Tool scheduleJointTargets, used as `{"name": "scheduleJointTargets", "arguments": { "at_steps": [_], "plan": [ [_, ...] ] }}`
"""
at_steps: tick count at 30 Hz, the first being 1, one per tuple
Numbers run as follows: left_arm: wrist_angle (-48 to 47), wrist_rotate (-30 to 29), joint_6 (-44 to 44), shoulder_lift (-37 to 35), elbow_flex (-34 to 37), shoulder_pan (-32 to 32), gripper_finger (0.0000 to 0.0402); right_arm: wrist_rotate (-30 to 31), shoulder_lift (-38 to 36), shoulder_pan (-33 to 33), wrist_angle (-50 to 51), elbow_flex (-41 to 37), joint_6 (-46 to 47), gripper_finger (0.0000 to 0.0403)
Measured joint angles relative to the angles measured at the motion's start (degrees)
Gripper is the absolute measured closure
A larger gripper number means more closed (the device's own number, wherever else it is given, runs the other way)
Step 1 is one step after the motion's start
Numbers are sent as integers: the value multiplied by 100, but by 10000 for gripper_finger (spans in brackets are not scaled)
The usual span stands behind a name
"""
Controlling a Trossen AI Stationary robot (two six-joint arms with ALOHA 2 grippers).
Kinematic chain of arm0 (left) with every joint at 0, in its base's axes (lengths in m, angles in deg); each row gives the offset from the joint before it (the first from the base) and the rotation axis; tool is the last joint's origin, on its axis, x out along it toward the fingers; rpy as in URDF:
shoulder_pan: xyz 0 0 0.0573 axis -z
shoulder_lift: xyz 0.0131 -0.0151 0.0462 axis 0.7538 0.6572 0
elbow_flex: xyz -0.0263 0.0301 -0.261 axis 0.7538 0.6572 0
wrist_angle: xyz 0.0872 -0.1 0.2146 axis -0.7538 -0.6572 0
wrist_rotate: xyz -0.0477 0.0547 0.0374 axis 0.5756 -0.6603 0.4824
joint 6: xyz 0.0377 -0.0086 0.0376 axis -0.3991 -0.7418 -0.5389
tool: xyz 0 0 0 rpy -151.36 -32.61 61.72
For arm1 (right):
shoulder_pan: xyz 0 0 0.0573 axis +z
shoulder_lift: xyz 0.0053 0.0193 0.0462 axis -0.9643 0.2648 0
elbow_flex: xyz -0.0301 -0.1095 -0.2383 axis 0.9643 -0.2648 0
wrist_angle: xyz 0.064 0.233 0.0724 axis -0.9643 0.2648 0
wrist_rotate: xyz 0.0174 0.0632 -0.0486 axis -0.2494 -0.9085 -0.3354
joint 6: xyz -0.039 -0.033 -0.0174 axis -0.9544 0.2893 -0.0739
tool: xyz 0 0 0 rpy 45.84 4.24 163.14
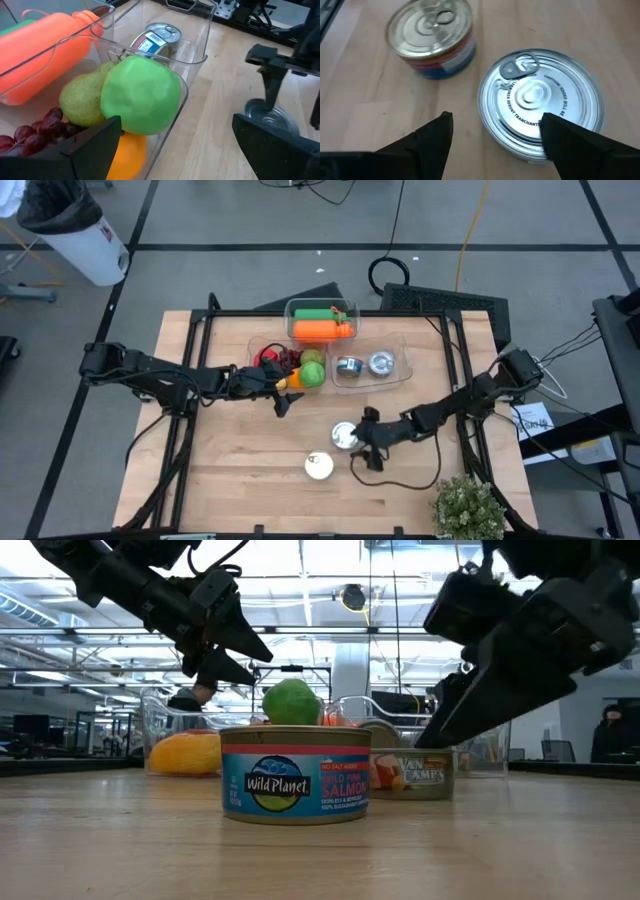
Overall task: Pick & Place Food Item
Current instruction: Put the green tuna can into the bottom right transparent bin
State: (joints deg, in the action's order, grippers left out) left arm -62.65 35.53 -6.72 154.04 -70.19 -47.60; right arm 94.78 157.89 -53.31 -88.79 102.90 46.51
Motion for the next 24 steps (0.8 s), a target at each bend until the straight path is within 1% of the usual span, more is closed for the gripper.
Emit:
{"name": "scheduleJointTargets", "arguments": {
  "at_steps": [3,5,8,10,12,13,15,21,24],
  "plan": [
    [3,1,2,0,0,1,9,291,-119,110,-38,-5,77,124],
    [1,1,4,0,0,-1,9,556,-293,141,-98,0,286,127],
    [11,0,9,0,0,1,9,1162,-638,190,196,2,543,132],
    [10,1,9,0,0,1,9,1712,-844,258,416,6,662,133],
    [18,-1,9,0,0,-1,9,2213,-929,318,733,16,874,133],
    [14,-1,9,0,0,-1,9,2337,-919,328,883,14,981,133],
    [13,-1,9,0,0,1,9,2350,-783,329,1035,11,1234,133],
    [14,-4,9,0,0,1,9,2392,-167,265,1019,14,1720,133],
    [12,-4,9,0,0,1,9,2619,-4,218,1294,21,2066,133]
  ]
}}
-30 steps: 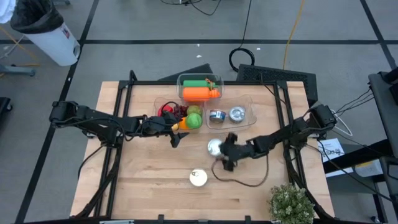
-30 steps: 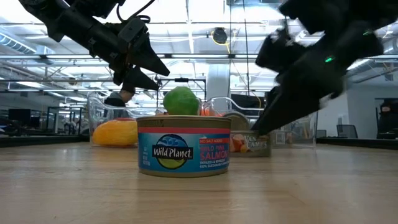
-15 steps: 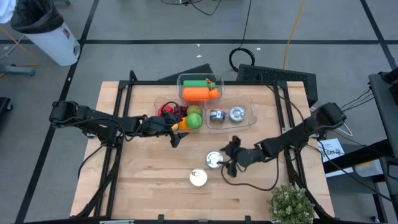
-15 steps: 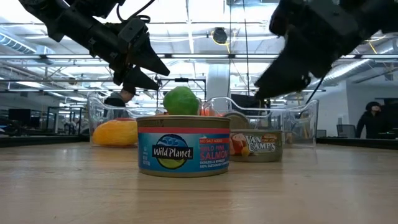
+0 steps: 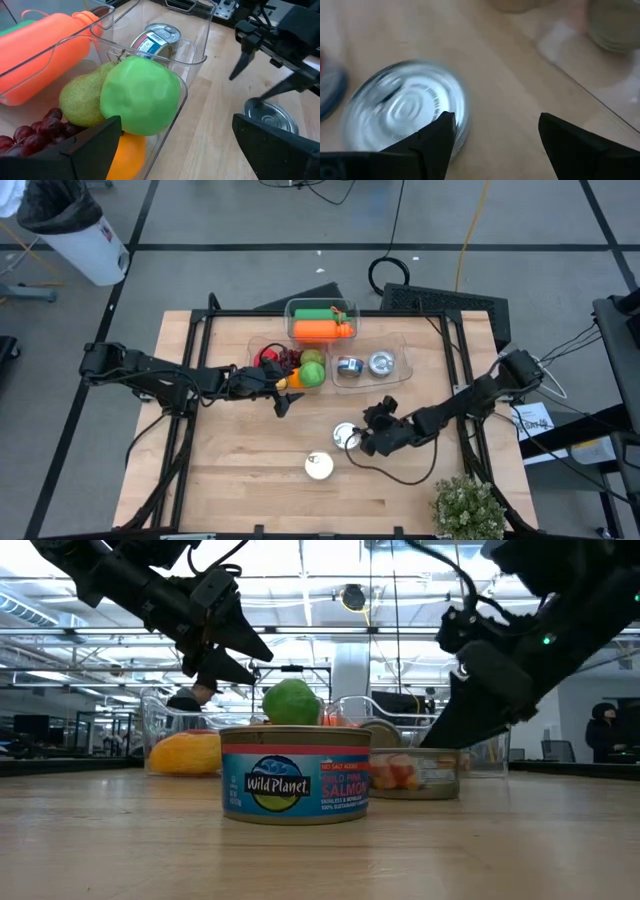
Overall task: Pick & Place Food Item
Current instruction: Put the green tuna can into the bottom right transparent bin
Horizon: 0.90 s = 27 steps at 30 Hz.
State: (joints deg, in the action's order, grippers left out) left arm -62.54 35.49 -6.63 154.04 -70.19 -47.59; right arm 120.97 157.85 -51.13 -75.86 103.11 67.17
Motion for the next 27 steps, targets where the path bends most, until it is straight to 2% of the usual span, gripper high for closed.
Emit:
{"name": "scheduleJointTargets", "arguments": {
  "at_steps": [6,15,17,20,27],
  "plan": [
    [-4,0,-2,0,0,0,9,533,88,-25,764,17,912,138],
    [-11,0,-2,0,0,-2,9,673,26,-27,1173,12,1087,160],
    [-9,0,-2,0,0,-2,9,445,-134,-59,1291,7,1042,163],
    [-9,0,-2,0,0,-1,9,-371,-437,-275,1727,95,1039,166],
    [-8,2,-2,0,0,-1,9,-2052,-591,-882,3615,809,1265,168]
  ]
}}
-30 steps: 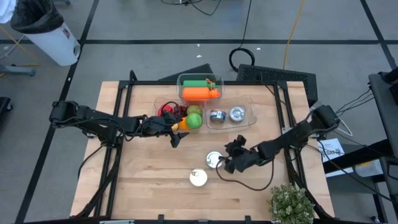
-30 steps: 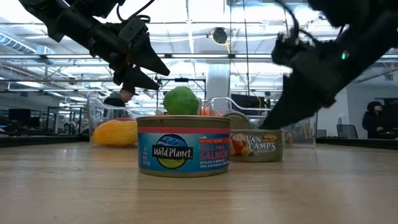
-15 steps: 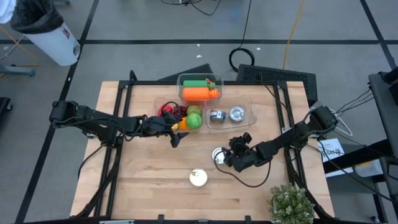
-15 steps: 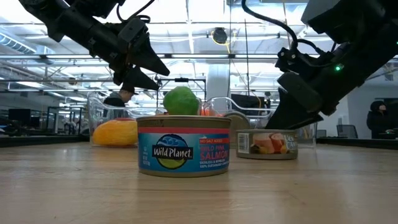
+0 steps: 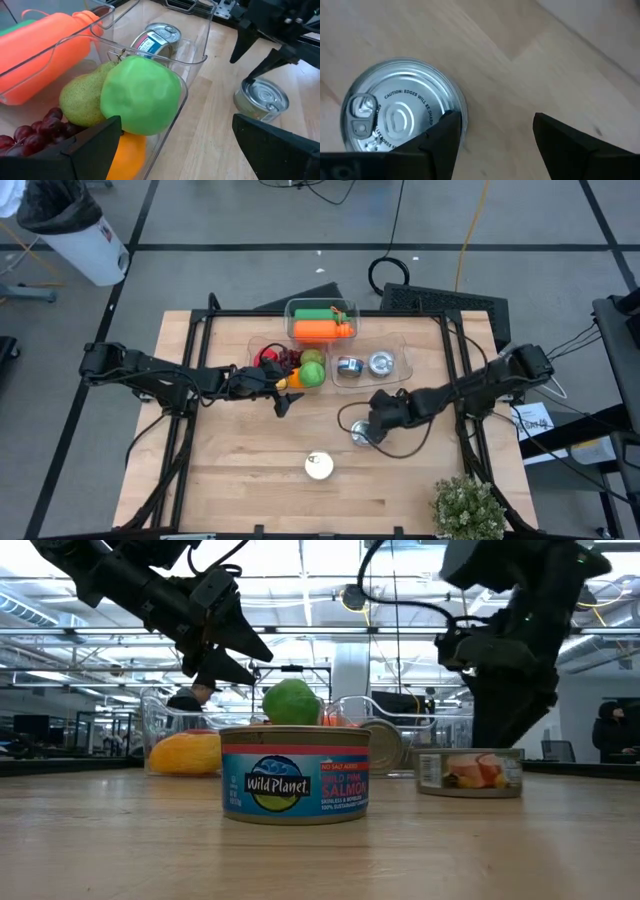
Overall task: Pick & Place Food Item
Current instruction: Put the green tuna can into the bottom right transparent bin
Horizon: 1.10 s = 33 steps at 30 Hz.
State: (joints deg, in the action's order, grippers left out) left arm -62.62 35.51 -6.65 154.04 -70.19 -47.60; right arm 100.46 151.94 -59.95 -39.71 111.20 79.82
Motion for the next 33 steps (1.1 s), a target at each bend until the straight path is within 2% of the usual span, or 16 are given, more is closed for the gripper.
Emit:
{"name": "scheduleJointTargets", "arguments": {
  "at_steps": [2,6,14,21,26,33],
  "plan": [
    [1,-1,0,0,0,1,9,-259,0,-119,381,140,55,168],
    [0,1,0,0,0,1,9,-391,12,-205,1119,381,107,168],
    [-9,3,0,0,0,1,9,-165,20,-241,2376,611,348,168],
    [-61,5,0,0,0,-1,9,-335,23,-239,2380,98,691,168],
    [-101,5,0,0,0,1,9,-634,-96,-238,2397,153,651,168],
    [-121,5,0,0,0,-1,9,-753,-507,-178,2300,296,614,168]
  ]
}}
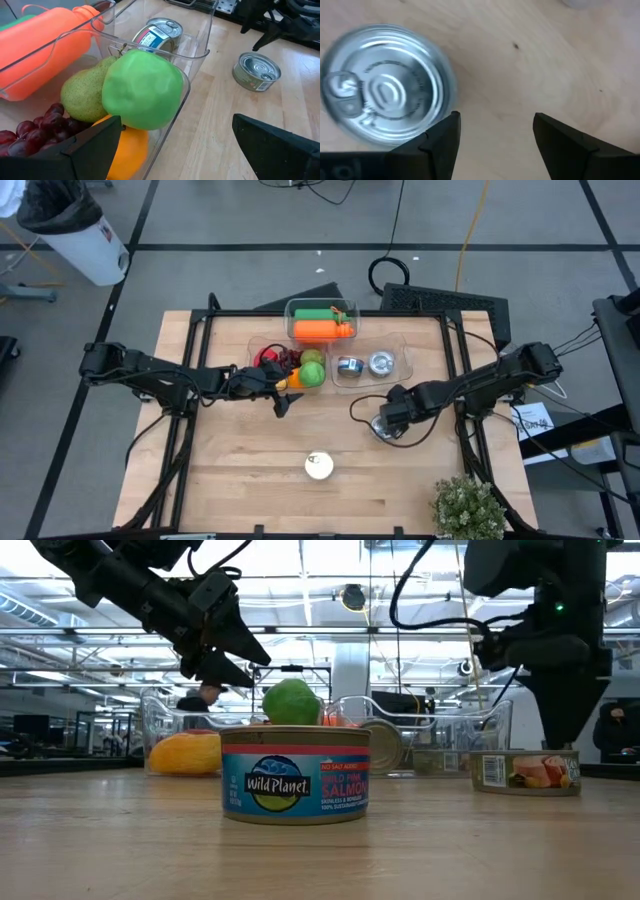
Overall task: Pick & Place Food Item
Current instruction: Put the green tuna can into the bottom right transparent bin
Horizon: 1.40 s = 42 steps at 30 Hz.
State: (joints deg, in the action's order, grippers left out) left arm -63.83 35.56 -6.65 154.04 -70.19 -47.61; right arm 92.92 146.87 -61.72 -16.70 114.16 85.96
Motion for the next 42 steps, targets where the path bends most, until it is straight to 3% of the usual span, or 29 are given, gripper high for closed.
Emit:
{"name": "scheduleJointTargets", "arguments": {
  "at_steps": [10,28,42],
  "plan": [
    [-2,0,0,0,0,2,9,9,-34,40,-478,-14,-122,168],
    [-2,0,0,0,0,2,9,24,-50,20,-625,-1156,593,167],
    [0,0,2,-2,0,2,9,11,-35,20,125,-1207,929,168]
  ]
}}
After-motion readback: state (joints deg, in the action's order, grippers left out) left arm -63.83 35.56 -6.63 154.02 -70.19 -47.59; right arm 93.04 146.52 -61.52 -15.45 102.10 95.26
